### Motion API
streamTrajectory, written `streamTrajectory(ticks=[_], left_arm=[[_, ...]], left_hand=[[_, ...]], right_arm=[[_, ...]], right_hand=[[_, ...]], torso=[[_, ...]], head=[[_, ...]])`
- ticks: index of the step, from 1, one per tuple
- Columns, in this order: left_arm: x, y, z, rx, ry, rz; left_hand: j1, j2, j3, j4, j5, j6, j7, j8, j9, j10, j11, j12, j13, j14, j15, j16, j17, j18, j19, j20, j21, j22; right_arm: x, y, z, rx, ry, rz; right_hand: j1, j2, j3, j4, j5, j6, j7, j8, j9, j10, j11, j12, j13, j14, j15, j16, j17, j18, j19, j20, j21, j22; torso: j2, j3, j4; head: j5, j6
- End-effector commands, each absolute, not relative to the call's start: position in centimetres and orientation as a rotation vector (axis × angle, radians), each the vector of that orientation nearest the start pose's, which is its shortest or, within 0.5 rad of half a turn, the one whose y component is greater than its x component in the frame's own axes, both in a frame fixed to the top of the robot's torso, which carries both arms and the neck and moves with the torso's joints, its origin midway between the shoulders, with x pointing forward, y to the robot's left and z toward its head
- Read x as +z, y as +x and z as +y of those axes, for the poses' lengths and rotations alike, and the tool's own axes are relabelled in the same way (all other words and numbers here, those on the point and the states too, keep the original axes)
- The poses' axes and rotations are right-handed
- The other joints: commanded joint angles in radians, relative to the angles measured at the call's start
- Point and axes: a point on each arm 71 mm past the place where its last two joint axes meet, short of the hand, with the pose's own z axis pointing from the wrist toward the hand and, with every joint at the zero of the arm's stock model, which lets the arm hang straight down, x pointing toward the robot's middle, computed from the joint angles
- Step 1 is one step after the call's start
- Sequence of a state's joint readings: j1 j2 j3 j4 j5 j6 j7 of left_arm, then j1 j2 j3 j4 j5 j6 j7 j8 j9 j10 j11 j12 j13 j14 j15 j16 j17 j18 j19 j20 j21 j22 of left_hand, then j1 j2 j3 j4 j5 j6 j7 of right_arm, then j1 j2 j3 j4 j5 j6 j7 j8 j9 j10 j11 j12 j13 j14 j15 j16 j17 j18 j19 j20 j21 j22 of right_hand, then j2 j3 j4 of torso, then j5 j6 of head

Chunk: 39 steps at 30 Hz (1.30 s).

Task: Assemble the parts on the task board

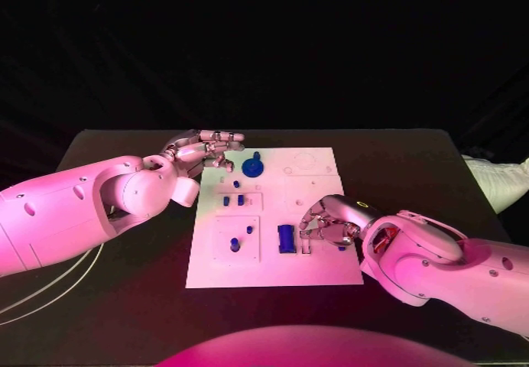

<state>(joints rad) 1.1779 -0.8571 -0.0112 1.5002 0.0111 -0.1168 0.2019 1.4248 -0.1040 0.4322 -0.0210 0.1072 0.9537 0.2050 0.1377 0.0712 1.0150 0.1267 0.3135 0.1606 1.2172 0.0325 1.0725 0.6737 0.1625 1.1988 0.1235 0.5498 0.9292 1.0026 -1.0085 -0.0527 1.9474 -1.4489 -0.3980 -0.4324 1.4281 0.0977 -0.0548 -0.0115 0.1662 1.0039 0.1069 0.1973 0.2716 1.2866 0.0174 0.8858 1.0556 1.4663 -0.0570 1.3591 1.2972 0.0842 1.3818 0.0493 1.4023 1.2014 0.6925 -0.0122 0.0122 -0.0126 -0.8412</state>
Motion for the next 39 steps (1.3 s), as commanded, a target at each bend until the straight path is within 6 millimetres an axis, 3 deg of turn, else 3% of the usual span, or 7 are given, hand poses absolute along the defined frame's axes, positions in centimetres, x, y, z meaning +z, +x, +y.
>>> streamTrajectory(ticks=[1,5,11,16,20,27,39], left_arm=[[-19.1,48.7,20.9,-1.624,-1.193,1.664],[-19.1,48.7,20.9,-1.624,-1.193,1.662],[-19.1,48.6,20.9,-1.628,-1.191,1.663],[-19.0,48.6,20.8,-1.630,-1.190,1.664],[-19.1,48.6,20.9,-1.629,-1.191,1.664],[-19.1,48.6,21.1,-1.626,-1.193,1.663],[-19.2,48.6,21.1,-1.625,-1.193,1.671]], left_hand=[[-0.006,0.003,-0.003,-0.001,0.004,-0.008,0.000,0.005,0.001,-0.008,-0.001,0.004,0.001,-0.004,0.001,0.006,-0.001,0.019,-0.001,0.004,-0.005,0.000],[-0.005,0.003,-0.003,-0.001,0.004,-0.009,0.000,0.005,0.001,-0.010,-0.001,0.005,0.001,-0.005,0.001,0.006,-0.002,0.019,-0.001,0.004,-0.005,0.000],[-0.005,0.003,-0.003,-0.001,0.004,-0.009,0.000,0.005,0.001,-0.010,-0.001,0.005,0.001,-0.005,0.001,0.006,-0.002,0.019,-0.001,0.004,-0.005,0.000],[-0.005,0.003,-0.003,-0.001,0.004,-0.009,0.000,0.005,0.001,-0.010,-0.001,0.005,0.001,-0.005,0.001,0.006,-0.002,0.019,-0.001,0.004,-0.005,0.000],[-0.005,0.003,-0.003,-0.001,0.004,-0.009,0.000,0.005,0.001,-0.010,-0.001,0.005,0.001,-0.005,0.001,0.006,-0.002,0.019,-0.001,0.004,-0.005,0.000],[-0.005,0.003,-0.003,-0.001,0.004,-0.009,0.000,0.005,0.001,-0.010,-0.001,0.005,0.001,-0.005,0.001,0.006,-0.002,0.019,-0.001,0.004,-0.005,0.000],[-0.004,0.003,-0.002,-0.003,0.004,-0.009,0.000,0.006,0.001,-0.010,-0.001,0.007,0.001,-0.006,0.001,0.006,-0.003,0.019,-0.001,0.005,-0.005,0.000]], right_arm=[[-22.5,36.6,-19.2,0.672,0.176,1.901],[-22.1,36.8,-21.4,0.583,0.180,1.919],[-22.2,36.9,-23.5,0.476,0.164,1.933],[-22.8,37.0,-24.4,0.414,0.152,1.952],[-23.2,36.8,-24.7,0.375,0.133,1.963],[-23.7,36.6,-24.8,0.313,0.076,1.991],[-24.6,36.5,-24.1,0.307,0.033,2.042]], right_hand=[[-0.045,-0.025,-0.002,0.019,0.018,-0.009,0.005,-0.016,-0.008,-0.020,0.007,-0.039,-0.029,0.051,0.009,-0.003,0.000,-0.005,-0.004,0.008,-0.005,-0.002],[-0.087,-0.045,-0.013,0.050,0.042,-0.004,0.007,-0.028,-0.017,-0.018,0.010,-0.049,-0.042,0.052,0.012,-0.004,0.001,-0.005,-0.002,0.013,-0.005,-0.001],[-0.123,-0.054,-0.024,0.087,0.050,0.009,0.005,-0.033,-0.023,-0.008,0.009,-0.041,-0.041,0.053,0.012,-0.005,0.001,-0.006,0.001,0.014,-0.003,0.003],[-0.132,-0.051,-0.022,0.116,0.096,0.039,-0.005,-0.033,-0.025,0.014,0.001,-0.007,-0.019,0.058,0.006,0.010,0.020,-0.011,0.014,0.010,0.009,0.028],[-0.140,-0.066,-0.030,0.129,0.098,0.050,-0.007,-0.036,-0.027,0.021,-0.001,0.003,-0.013,0.059,0.004,0.015,0.026,-0.012,0.019,0.008,0.014,0.037],[-0.162,-0.097,-0.060,0.164,0.126,0.067,-0.011,-0.043,-0.029,0.030,-0.003,0.015,-0.004,0.060,0.002,0.017,0.030,-0.013,0.021,0.005,0.017,0.042],[-0.165,-0.097,-0.069,0.176,0.132,0.073,-0.013,-0.044,-0.028,0.050,-0.005,0.062,0.032,0.064,0.001,0.035,0.052,-0.017,0.029,0.004,0.025,0.058]], torso=[[-0.001,-0.0012,-0.0028],[-0.002,-0.0007,-0.0072],[-0.003,0.0001,-0.0109],[-0.004,-0.0008,-0.0082],[-0.003,0.0004,-0.0063],[-0.003,-0.0014,-0.0073],[-0.002,-0.0004,-0.0059]], head=[[-0.006,0.005],[-0.010,0.008],[-0.016,0.009],[-0.026,0.012],[-0.030,0.012],[-0.028,0.011],[-0.021,0.008]])
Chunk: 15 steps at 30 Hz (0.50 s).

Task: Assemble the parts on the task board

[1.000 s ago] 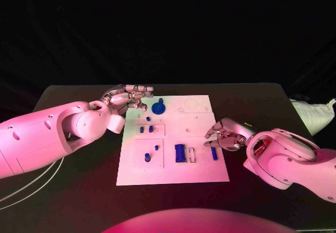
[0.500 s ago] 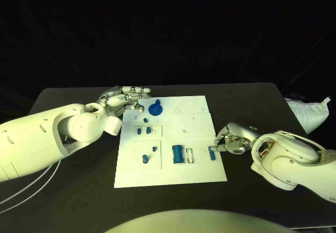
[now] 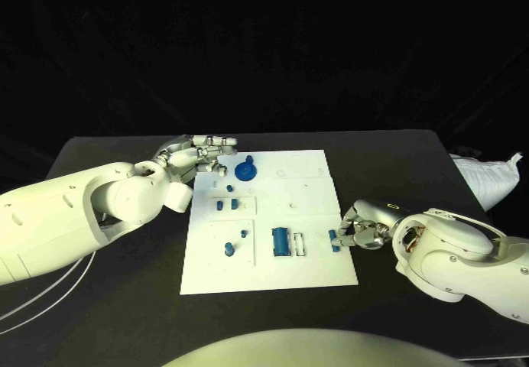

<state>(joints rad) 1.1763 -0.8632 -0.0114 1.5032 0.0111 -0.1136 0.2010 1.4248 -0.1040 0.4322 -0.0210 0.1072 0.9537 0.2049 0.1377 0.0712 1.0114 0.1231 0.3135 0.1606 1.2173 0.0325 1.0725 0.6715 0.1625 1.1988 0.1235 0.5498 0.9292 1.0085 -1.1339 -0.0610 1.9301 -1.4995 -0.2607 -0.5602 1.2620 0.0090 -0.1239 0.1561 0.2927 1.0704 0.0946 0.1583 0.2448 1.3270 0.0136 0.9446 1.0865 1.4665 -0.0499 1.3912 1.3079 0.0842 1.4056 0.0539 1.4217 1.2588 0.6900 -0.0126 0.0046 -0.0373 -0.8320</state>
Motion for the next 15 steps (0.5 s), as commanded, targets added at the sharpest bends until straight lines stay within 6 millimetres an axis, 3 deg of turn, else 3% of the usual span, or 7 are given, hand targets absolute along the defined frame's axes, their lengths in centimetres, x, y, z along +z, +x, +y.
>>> streamTrajectory(ticks=[1,4,15], left_arm=[[-19.2,48.6,21.1,-1.624,-1.193,1.671],[-19.2,48.5,21.2,-1.623,-1.192,1.671],[-19.2,48.5,21.1,-1.623,-1.190,1.675]], left_hand=[[-0.004,0.003,-0.002,-0.003,0.004,-0.009,0.000,0.006,0.001,-0.007,0.002,0.007,0.001,-0.006,0.001,0.006,-0.001,0.019,-0.001,0.005,-0.005,0.000],[-0.004,0.003,-0.002,-0.003,0.004,-0.009,0.000,0.006,0.001,-0.007,0.002,0.007,0.001,-0.006,0.001,0.006,-0.001,0.019,-0.001,0.005,-0.005,0.000],[-0.004,0.003,-0.002,-0.003,0.004,-0.009,0.000,0.006,0.001,-0.007,0.002,0.007,0.001,-0.006,0.001,0.006,-0.001,0.019,-0.001,0.005,-0.005,0.000]], right_arm=[[-24.7,36.5,-24.1,0.308,0.032,2.042],[-24.7,36.5,-23.7,0.317,0.028,2.039],[-25.1,36.6,-22.4,0.301,-0.067,2.044]], right_hand=[[0.003,-0.006,0.000,0.010,0.006,0.008,-0.001,-0.005,-0.001,0.010,-0.001,0.006,0.003,0.065,-0.007,0.004,0.042,-0.017,0.006,-0.001,0.007,0.002],[0.009,-0.001,0.001,0.011,0.008,0.010,-0.002,-0.006,-0.001,0.011,-0.002,0.008,0.005,0.065,-0.007,0.005,0.043,-0.017,0.006,-0.001,0.007,0.002],[0.069,0.028,0.014,0.000,-0.028,0.020,-0.004,-0.013,0.000,0.006,-0.005,0.009,0.009,0.064,-0.010,0.006,0.045,-0.017,0.005,-0.004,0.009,0.005]], torso=[[0.001,-0.0001,0.0023],[0.001,0.0000,0.0003],[-0.001,-0.0004,-0.0004]], head=[[0.004,-0.001],[0.006,0.004],[0.010,-0.003]])
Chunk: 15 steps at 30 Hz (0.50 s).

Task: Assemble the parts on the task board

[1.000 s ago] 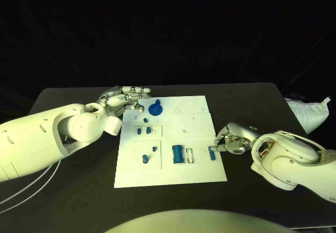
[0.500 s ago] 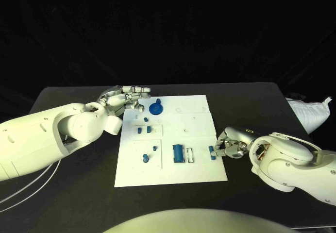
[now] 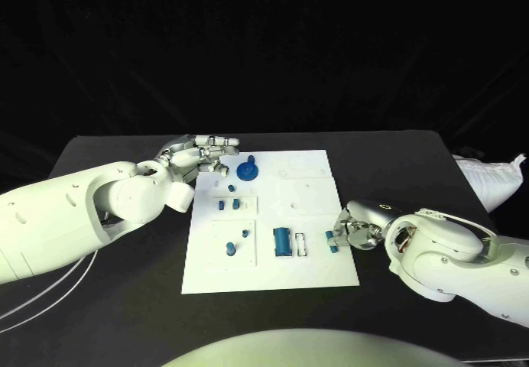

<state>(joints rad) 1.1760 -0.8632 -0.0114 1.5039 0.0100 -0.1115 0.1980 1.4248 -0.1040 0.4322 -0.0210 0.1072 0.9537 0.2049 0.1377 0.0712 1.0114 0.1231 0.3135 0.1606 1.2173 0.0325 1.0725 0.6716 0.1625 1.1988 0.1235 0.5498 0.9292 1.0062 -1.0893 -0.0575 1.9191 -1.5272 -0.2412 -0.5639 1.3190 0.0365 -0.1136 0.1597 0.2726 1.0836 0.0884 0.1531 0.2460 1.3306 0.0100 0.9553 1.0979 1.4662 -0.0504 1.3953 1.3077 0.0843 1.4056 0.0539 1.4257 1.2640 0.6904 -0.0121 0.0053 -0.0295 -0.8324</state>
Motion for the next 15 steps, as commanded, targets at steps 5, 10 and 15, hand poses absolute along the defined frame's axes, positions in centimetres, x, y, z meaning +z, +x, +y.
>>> streamTrajectory(ticks=[5,10,15], left_arm=[[-19.2,48.5,21.2,-1.621,-1.191,1.676],[-19.2,48.5,21.2,-1.621,-1.191,1.677],[-19.2,48.5,21.2,-1.621,-1.189,1.679]], left_hand=[[-0.003,0.002,-0.002,-0.004,0.004,-0.010,0.000,0.007,0.001,-0.008,0.003,0.008,0.001,-0.007,0.001,0.006,-0.002,0.019,-0.002,0.005,-0.005,0.001],[-0.003,0.002,-0.002,-0.004,0.004,-0.010,0.000,0.007,0.001,-0.008,0.003,0.008,0.001,-0.007,0.001,0.006,-0.002,0.019,-0.002,0.005,-0.005,0.001],[-0.003,0.002,-0.002,-0.005,0.004,-0.010,0.000,0.007,0.001,-0.008,0.003,0.009,0.001,-0.007,0.001,0.006,-0.002,0.020,-0.002,0.005,-0.005,0.001]], right_arm=[[-25.6,36.6,-22.0,0.233,-0.202,2.041],[-26.1,36.7,-21.5,0.168,-0.319,2.046],[-26.4,36.6,-21.1,0.136,-0.385,2.050]], right_hand=[[0.055,0.013,0.020,-0.022,-0.088,0.012,0.002,-0.013,-0.002,-0.005,-0.002,-0.011,-0.006,0.062,-0.010,-0.002,0.042,-0.016,0.000,-0.004,0.002,-0.005],[0.072,0.010,0.030,-0.031,-0.129,0.013,0.003,-0.017,-0.002,-0.009,-0.001,-0.019,-0.010,0.061,-0.009,-0.005,0.039,-0.016,-0.004,-0.003,0.000,-0.009],[0.083,0.006,0.034,-0.039,-0.136,0.015,0.002,-0.019,-0.002,-0.011,-0.001,-0.022,-0.012,0.061,-0.009,-0.007,0.038,-0.015,-0.005,-0.002,-0.001,-0.010]], torso=[[-0.001,-0.0003,-0.0011],[-0.001,-0.0008,-0.0009],[-0.001,-0.0007,-0.0014]], head=[[0.004,-0.005],[0.005,-0.007],[0.005,-0.008]])
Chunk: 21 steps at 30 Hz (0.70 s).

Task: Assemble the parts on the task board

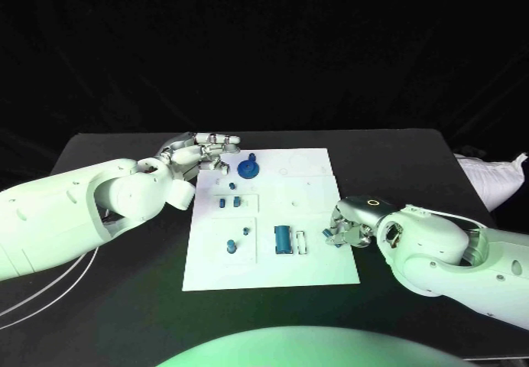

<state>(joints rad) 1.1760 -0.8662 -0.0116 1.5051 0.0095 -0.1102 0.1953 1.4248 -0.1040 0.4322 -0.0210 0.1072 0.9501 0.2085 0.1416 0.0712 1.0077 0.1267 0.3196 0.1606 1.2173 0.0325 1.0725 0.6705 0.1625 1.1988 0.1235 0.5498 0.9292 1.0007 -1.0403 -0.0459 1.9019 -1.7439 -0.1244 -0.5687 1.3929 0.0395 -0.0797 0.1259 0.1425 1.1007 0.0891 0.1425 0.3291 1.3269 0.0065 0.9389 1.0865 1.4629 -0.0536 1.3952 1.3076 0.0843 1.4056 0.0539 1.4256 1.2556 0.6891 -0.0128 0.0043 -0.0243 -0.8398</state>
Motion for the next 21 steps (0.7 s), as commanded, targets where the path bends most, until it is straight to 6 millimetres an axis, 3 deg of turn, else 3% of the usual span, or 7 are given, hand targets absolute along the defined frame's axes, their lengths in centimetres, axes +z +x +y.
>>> streamTrajectory(ticks=[1,6,10,14,21], left_arm=[[-19.2,48.5,21.2,-1.622,-1.189,1.679],[-19.2,48.5,21.1,-1.618,-1.190,1.677],[-19.2,48.5,21.1,-1.618,-1.189,1.677],[-19.2,48.5,21.1,-1.619,-1.189,1.678],[-19.2,48.5,21.0,-1.619,-1.189,1.679]], left_hand=[[-0.003,0.002,-0.002,-0.005,0.004,-0.007,-0.003,0.003,0.001,-0.005,-0.001,0.003,0.001,-0.007,0.001,0.006,-0.001,0.019,-0.002,0.005,-0.005,0.001],[-0.004,0.001,-0.003,-0.004,0.004,-0.009,-0.003,0.003,0.001,-0.008,0.000,0.003,0.001,-0.008,0.001,0.006,-0.002,0.019,-0.002,0.005,-0.005,0.001],[-0.005,0.001,-0.003,-0.004,0.004,-0.010,-0.002,0.003,0.001,-0.010,0.000,0.003,0.001,-0.008,0.002,0.006,-0.002,0.019,-0.002,0.005,-0.005,0.001],[-0.005,0.001,-0.003,-0.004,0.004,-0.011,-0.002,0.003,0.001,-0.010,0.000,0.004,0.000,-0.008,0.002,0.006,-0.002,0.019,-0.002,0.005,-0.005,0.001],[-0.005,0.001,-0.003,-0.004,0.004,-0.011,-0.002,0.003,0.001,-0.011,0.000,0.004,0.000,-0.008,0.002,0.006,-0.002,0.019,-0.002,0.005,-0.005,0.001]], right_arm=[[-26.4,36.6,-21.1,0.133,-0.392,2.051],[-26.5,36.6,-20.9,0.146,-0.378,2.061],[-26.3,36.5,-20.7,0.211,-0.282,2.055],[-25.9,36.5,-20.8,0.323,-0.071,2.056],[-25.3,36.4,-21.1,0.462,0.212,2.059]], right_hand=[[0.010,0.003,0.000,-0.005,-0.006,-0.002,0.002,-0.008,-0.085,-0.008,0.002,-0.006,-0.001,0.064,-0.006,-0.007,0.038,-0.015,-0.005,-0.002,-0.001,-0.002],[-0.027,0.013,-0.003,0.023,-0.017,0.000,0.004,-0.010,-0.085,-0.007,0.005,-0.009,-0.004,0.064,-0.003,-0.008,0.038,-0.015,-0.006,-0.001,-0.002,-0.002],[-0.014,0.049,0.026,0.026,0.002,0.012,-0.005,-0.006,-0.082,0.000,-0.002,0.001,0.004,0.066,-0.009,-0.003,0.044,-0.016,-0.001,-0.004,0.002,0.005],[0.011,0.084,0.076,0.024,-0.004,0.006,-0.008,-0.012,-0.080,-0.007,-0.006,-0.014,-0.005,0.064,-0.013,-0.011,0.035,-0.014,-0.005,-0.009,-0.002,-0.003],[0.027,0.079,0.145,0.009,-0.018,0.003,-0.007,-0.015,-0.075,-0.009,-0.005,-0.019,-0.007,0.064,-0.013,-0.013,0.035,-0.014,-0.004,-0.011,-0.003,-0.005]], torso=[[0.000,0.0000,-0.0003],[0.001,0.0006,-0.0006],[0.001,0.0012,-0.0007],[0.001,0.0007,-0.0001],[0.001,0.0005,0.0007]], head=[[0.000,-0.001],[-0.001,-0.001],[0.000,-0.001],[-0.001,-0.001],[-0.001,-0.001]])
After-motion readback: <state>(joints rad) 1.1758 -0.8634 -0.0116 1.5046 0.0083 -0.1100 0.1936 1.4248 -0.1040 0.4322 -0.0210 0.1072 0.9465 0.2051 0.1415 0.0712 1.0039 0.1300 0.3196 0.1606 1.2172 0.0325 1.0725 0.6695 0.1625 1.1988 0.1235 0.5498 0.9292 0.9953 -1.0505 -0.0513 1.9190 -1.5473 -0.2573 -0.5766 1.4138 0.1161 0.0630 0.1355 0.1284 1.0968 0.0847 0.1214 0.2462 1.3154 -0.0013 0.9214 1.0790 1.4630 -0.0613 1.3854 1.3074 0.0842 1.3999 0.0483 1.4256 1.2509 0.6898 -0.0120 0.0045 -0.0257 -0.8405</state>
